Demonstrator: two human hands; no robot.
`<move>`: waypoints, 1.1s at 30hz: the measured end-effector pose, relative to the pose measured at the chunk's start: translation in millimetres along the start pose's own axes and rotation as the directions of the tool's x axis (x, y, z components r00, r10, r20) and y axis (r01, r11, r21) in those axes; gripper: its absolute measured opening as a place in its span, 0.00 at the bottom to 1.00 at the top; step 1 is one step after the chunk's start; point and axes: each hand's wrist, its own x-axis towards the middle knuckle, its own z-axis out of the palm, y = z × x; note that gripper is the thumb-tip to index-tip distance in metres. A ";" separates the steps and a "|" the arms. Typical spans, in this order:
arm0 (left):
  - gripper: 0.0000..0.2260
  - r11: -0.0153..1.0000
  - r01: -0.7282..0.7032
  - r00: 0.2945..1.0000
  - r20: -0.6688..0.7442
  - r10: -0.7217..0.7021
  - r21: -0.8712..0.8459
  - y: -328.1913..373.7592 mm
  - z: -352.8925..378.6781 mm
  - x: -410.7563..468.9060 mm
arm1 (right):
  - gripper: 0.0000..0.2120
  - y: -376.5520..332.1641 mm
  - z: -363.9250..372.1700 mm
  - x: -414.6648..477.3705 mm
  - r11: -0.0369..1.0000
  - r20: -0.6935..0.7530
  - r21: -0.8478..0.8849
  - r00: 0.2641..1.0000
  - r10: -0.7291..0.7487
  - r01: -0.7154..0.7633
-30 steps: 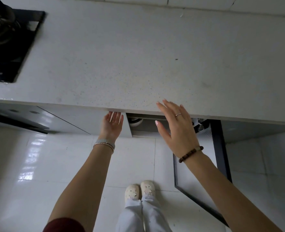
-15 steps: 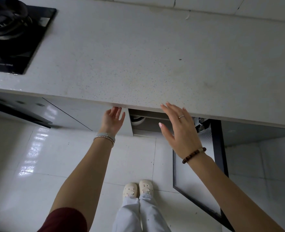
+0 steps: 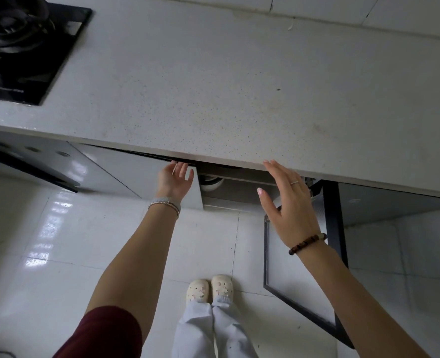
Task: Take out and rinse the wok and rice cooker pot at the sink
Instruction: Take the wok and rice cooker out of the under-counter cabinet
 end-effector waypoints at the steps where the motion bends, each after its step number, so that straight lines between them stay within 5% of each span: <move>1: 0.19 1.000 0.002 1.000 -0.004 -0.001 0.006 -0.8 -6.3 -5.7 | 0.24 -1.5 0.0 -1.2 1.000 0.001 0.001 1.000 -0.005 0.005; 20: 0.12 0.926 0.083 0.994 -0.098 -0.050 0.369 90.1 -179.9 -116.0 | 0.24 -136.7 71.8 -3.8 0.943 0.172 0.116 0.928 -0.329 0.312; 33: 0.17 0.702 0.114 0.990 -0.139 -0.021 0.703 254.3 -293.5 -144.7 | 0.24 -278.7 170.1 -2.5 0.927 0.248 0.139 0.894 -0.373 0.348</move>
